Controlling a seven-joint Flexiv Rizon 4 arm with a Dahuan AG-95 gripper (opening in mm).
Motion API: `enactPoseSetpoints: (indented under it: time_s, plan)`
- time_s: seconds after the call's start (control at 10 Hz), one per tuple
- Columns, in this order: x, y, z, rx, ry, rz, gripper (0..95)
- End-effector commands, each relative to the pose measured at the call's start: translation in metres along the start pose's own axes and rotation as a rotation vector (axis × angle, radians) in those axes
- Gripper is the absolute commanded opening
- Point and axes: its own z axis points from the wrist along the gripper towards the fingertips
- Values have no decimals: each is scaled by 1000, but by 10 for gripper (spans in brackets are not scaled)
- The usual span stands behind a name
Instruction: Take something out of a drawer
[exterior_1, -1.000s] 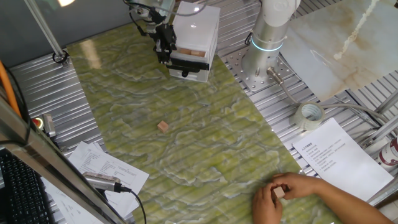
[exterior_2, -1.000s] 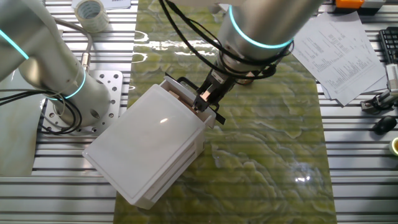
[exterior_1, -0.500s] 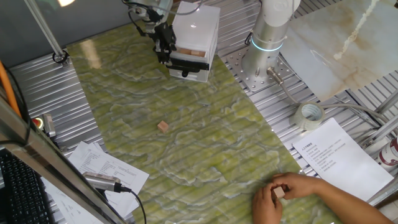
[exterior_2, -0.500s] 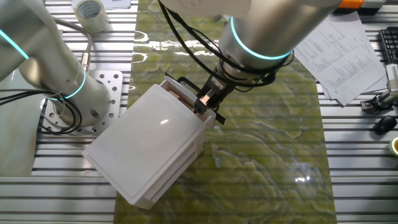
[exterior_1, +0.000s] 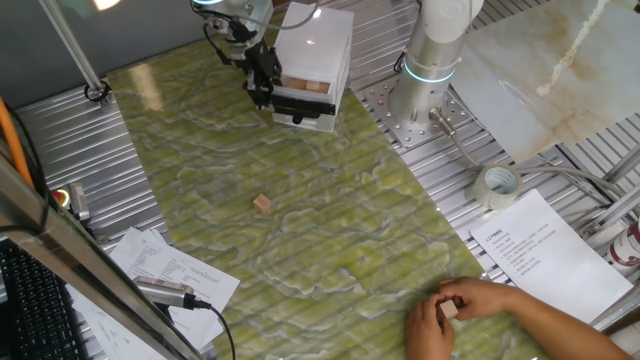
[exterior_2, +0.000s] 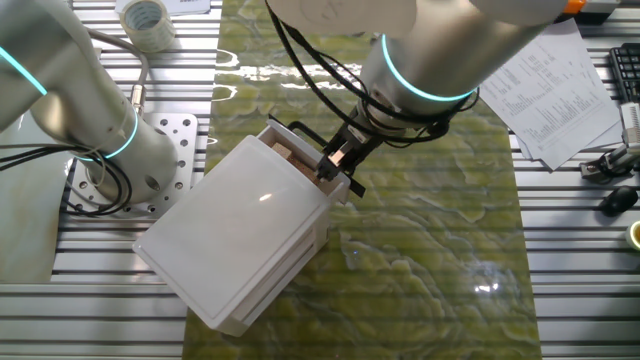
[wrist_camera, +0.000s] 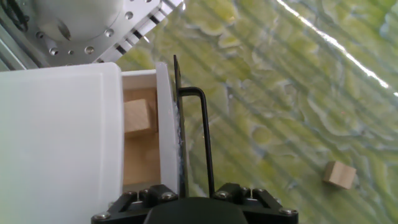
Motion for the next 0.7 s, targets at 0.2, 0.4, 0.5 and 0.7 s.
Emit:
enactPoseSetpoints:
  time_s: [0.2, 0.4, 0.5, 0.7]
  plan:
    - [-2, -7, -3, 3, 0, 12, 570]
    - [-4, -12, -6, 7, -2, 44, 380]
    - [-5, -14, -7, 7, -1, 50, 380]
    - [-6, -18, -8, 7, -1, 63, 380]
